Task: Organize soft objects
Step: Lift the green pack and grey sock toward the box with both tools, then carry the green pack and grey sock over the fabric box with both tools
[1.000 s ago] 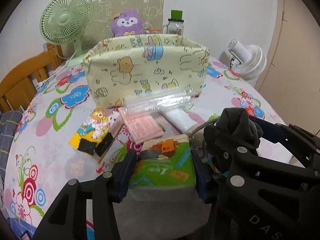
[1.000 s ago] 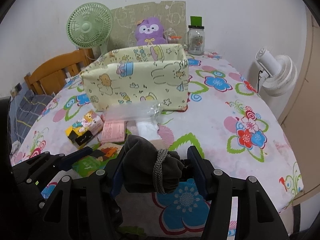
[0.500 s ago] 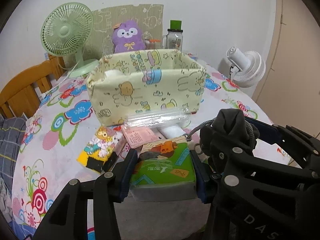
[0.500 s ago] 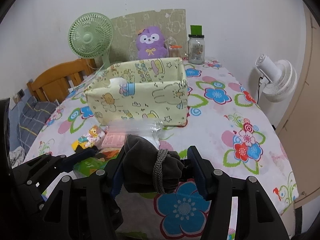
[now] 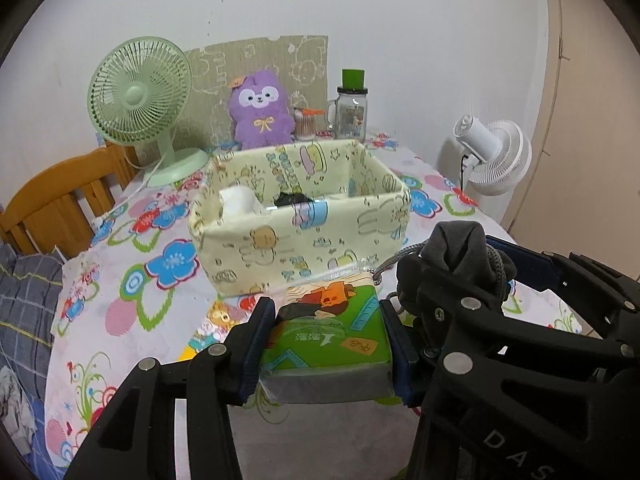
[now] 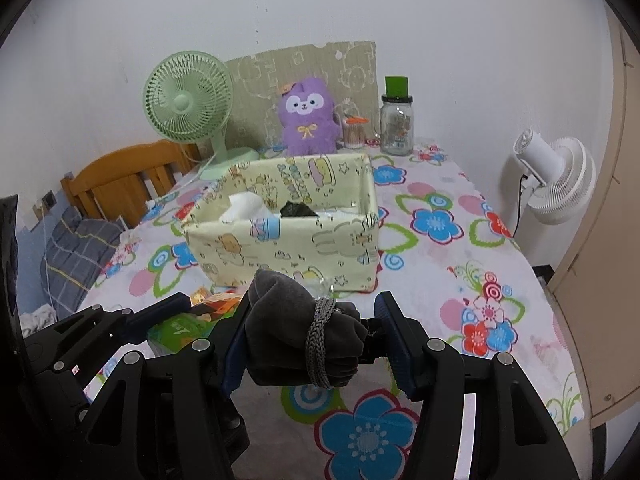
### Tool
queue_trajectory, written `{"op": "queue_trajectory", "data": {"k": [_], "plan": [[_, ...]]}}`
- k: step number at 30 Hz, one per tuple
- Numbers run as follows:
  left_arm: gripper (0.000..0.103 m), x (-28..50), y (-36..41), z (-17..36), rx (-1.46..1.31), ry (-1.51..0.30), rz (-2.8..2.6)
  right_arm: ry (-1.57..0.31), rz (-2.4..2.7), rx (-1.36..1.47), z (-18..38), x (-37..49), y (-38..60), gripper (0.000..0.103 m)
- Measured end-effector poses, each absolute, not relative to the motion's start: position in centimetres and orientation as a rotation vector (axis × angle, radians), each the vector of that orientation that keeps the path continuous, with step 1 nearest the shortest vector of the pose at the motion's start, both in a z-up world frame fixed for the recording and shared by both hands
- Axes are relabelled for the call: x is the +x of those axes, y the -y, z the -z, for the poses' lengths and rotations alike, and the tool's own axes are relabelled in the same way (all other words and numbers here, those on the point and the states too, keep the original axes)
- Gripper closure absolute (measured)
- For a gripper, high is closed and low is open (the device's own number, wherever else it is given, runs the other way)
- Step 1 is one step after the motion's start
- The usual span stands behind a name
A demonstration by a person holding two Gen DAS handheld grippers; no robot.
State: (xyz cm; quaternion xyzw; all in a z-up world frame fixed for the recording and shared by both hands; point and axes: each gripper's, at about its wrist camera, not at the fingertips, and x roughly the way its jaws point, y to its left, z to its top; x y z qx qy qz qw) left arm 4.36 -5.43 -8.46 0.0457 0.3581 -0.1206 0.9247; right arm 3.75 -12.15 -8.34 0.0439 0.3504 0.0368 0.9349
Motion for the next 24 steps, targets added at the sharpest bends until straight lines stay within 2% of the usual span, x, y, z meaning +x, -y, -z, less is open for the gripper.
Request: {"op": "queue_trajectory", "data": {"k": [24], "plan": [[0.05,6.4,4.8,3.9,0.11,-0.641,0.227,-0.631,-0.076,0.087,3.7,5.8,11.8,0.041]]}}
